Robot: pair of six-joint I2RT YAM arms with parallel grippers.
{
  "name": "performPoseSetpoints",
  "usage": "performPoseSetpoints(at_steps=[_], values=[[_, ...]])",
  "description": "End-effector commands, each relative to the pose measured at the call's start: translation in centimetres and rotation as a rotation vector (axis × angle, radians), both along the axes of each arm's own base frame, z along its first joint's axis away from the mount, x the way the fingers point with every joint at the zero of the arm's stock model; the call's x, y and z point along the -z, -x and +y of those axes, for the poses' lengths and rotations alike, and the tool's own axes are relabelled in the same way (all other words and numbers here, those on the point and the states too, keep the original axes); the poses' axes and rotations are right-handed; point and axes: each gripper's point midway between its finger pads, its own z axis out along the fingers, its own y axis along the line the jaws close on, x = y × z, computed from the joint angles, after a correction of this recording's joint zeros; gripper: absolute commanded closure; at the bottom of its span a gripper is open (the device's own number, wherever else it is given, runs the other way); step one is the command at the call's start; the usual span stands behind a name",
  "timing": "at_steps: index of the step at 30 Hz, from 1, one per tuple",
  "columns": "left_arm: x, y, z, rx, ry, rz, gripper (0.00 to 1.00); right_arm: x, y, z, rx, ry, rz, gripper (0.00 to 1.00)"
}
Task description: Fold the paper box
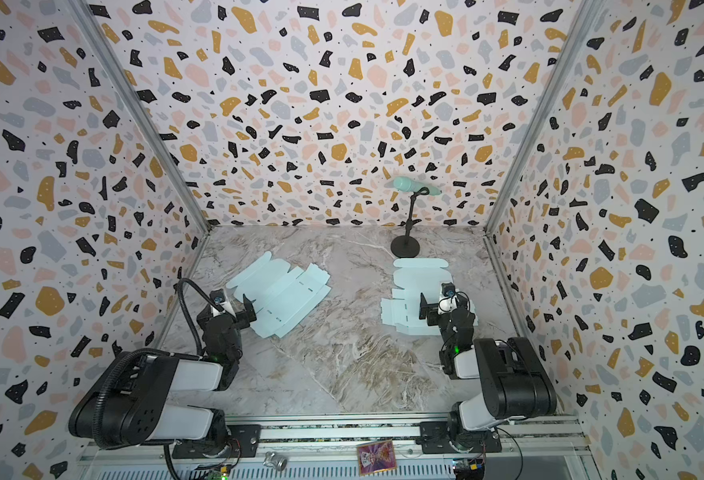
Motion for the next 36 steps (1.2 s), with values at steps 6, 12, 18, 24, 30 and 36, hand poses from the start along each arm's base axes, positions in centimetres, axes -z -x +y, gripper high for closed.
performPoseSetpoints(at_steps=[6,12,18,24,30,36], values=[[-1.59,-0.15,-0.01,0.000,0.014,-0.066,0.00,-0.49,-0.46,0.01,-0.004,0.008,-0.011,0.01],[-1.57,-0.14,-0.01,0.001,0.013,-0.065,0.00,-0.51,-0.46,-0.01,-0.003,0.008,-0.012,0.01],[-1.60,-0.15,0.00,0.000,0.014,-0.066,0.00,-0.54,-0.52,-0.01,-0.006,0.001,-0.011,0.01],[-1.62,-0.15,0.02,0.000,0.013,-0.067,0.00,-0.57,-0.52,-0.03,-0.008,0.000,-0.013,0.01],[-1.58,-0.15,0.02,0.000,0.014,-0.066,0.00,-0.49,-0.48,-0.04,-0.007,0.000,-0.010,0.01],[-1.60,-0.15,0.03,0.000,0.014,-0.066,0.00,-0.49,-0.54,-0.05,-0.007,0.001,-0.010,0.01]])
